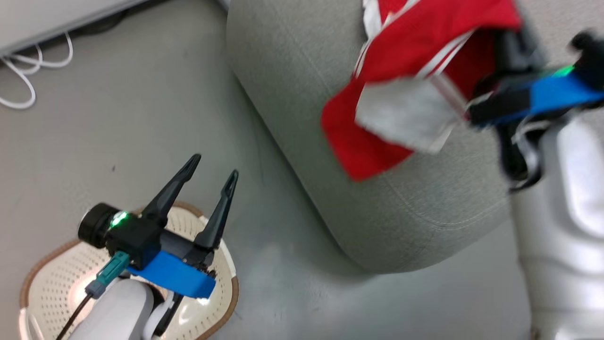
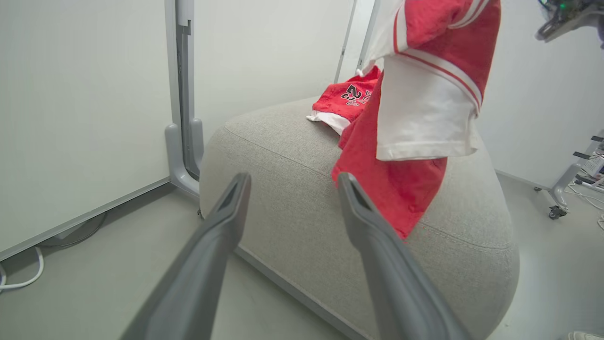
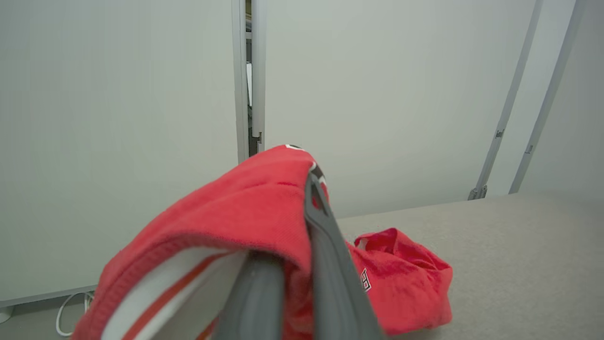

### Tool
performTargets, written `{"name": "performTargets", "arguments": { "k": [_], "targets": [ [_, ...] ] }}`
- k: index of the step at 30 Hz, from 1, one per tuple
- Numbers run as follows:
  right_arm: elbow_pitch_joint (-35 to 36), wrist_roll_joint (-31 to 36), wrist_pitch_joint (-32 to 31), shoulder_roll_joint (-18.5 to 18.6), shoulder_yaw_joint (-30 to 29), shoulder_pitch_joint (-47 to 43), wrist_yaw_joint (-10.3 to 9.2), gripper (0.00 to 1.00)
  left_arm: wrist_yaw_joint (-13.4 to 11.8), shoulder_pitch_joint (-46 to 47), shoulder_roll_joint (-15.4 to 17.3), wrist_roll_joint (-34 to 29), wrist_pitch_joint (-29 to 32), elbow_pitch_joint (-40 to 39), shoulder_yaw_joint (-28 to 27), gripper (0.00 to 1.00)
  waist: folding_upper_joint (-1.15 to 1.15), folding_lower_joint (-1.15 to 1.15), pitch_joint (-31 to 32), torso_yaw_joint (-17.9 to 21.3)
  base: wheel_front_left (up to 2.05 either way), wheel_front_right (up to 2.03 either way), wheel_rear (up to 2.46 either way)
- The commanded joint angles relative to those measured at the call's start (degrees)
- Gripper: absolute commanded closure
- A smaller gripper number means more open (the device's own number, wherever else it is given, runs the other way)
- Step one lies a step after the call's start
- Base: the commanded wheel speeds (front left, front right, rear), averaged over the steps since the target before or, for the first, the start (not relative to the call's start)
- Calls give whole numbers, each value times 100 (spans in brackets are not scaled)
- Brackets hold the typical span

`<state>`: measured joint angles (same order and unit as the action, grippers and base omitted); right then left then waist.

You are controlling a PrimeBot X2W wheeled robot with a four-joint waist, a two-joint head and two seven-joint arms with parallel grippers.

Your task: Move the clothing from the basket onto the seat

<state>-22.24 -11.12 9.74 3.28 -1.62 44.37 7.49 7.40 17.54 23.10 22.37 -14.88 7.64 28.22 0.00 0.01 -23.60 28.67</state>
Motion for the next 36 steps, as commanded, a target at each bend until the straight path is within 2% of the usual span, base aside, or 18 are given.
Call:
{"name": "performTargets", "arguments": {
  "k": [1,6,8,12,17,21,25,31,36],
  "targets": [
    [-15,6,-25,63,-97,160,1,100,11,139,38,6,9,-57,15,0,0,-1,-360,-194,0,0,0],
    [-113,-58,-300,278,-807,1122,2,100,10,432,230,-26,108,-408,140,0,0,-1,-957,-342,0,0,0],
    [-129,-26,-398,500,-1061,1457,1,100,10,513,313,-64,160,-563,151,0,0,-1,-1174,-381,0,0,0],
    [-274,294,-461,873,-1466,1966,2,100,3,639,404,-79,201,-838,128,0,0,-1,-1492,-462,0,0,0],
    [-575,686,-410,1168,-2076,2332,1,100,-7,756,457,-141,256,-1110,157,0,0,-1,-1765,-575,0,0,0],
    [-1008,915,-254,1184,-2324,2354,1,100,-19,824,507,-170,297,-1281,152,0,0,-1,-1951,-638,0,0,0],
    [-1574,1078,-44,1042,-2581,2182,1,100,-35,877,549,-189,318,-1347,152,0,0,-1,-2076,-684,0,0,0],
    [-2561,1167,-10,915,-3093,2071,1,100,-55,909,546,-229,342,-1290,226,0,0,-1,-2093,-779,0,0,0],
    [-3047,1431,78,962,-3379,2171,2,100,-86,944,530,-221,309,-1251,229,0,0,-1,-2051,-856,0,0,0]
  ]
}}
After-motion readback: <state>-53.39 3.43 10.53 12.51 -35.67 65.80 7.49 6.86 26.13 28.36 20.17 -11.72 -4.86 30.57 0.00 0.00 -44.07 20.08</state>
